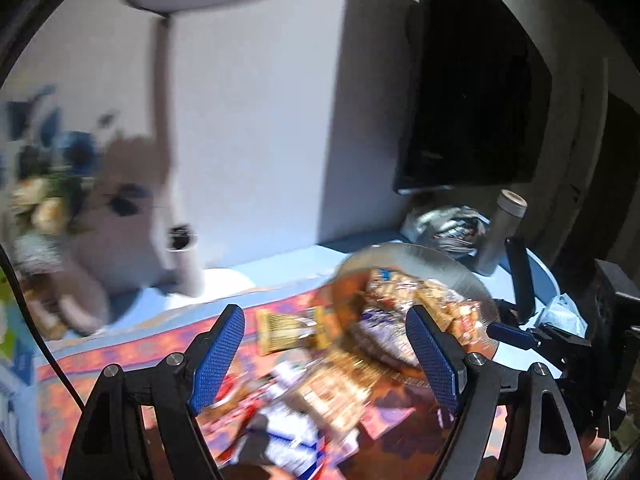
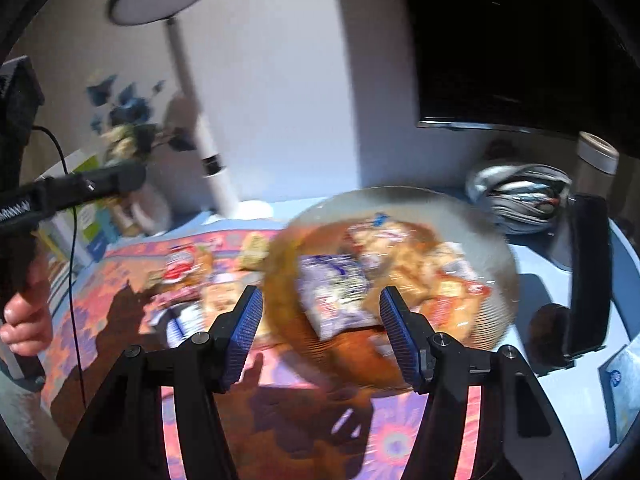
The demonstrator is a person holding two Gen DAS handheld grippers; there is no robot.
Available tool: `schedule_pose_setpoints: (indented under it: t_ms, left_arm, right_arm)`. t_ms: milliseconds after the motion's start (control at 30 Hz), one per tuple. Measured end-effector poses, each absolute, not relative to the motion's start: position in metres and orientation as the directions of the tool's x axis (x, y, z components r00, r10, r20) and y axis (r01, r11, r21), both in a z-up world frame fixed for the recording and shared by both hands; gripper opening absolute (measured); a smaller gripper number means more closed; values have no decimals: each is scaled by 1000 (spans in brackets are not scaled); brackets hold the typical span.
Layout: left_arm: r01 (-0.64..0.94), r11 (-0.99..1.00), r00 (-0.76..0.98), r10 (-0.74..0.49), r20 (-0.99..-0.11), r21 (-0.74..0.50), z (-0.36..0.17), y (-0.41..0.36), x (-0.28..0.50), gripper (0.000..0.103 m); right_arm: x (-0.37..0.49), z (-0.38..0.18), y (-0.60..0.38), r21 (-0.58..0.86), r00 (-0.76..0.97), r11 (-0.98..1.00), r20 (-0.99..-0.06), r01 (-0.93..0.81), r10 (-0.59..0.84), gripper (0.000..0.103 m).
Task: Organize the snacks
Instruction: 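Carry both snacks over the glass bowl and open both tools to drop them, then grasp the beige printed wafer pack with the left tool while the right tool grasps the cream cake pack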
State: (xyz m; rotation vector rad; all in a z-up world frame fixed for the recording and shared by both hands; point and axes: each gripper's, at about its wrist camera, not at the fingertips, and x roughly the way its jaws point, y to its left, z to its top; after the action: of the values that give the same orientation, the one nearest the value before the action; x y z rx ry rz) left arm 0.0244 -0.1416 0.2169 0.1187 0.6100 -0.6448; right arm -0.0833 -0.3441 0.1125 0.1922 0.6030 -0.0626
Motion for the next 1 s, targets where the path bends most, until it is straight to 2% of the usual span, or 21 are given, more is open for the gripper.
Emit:
schedule_pose_setpoints:
  t_ms: [167, 433, 600, 767, 1000]
  left_arm:
    - [497, 864, 699, -453, -554, -80, 212, -72, 7, 81]
    - [293, 947, 695, -307, -650, -133, 119, 18, 11, 81]
    - [215, 963, 651, -265, -711, -163, 57, 35, 27, 78]
    - [192, 966, 615, -256, -746, -173, 23, 34, 33, 78]
    - [213, 963, 612, -264, -746, -166, 20, 30, 31, 77]
  right_arm:
    - [-82, 98, -298, 146, 801, 989, -595, 25, 68, 61]
    - [-79, 32, -251, 160, 737, 984, -656, -73, 161, 61]
    - [-72, 12, -244, 153, 711, 985, -684, -83, 167, 61]
    - [-72, 8, -250, 191, 705, 978, -682, -85, 195, 61]
    - [-73, 6, -258, 243, 708, 967, -670, -77, 225, 61]
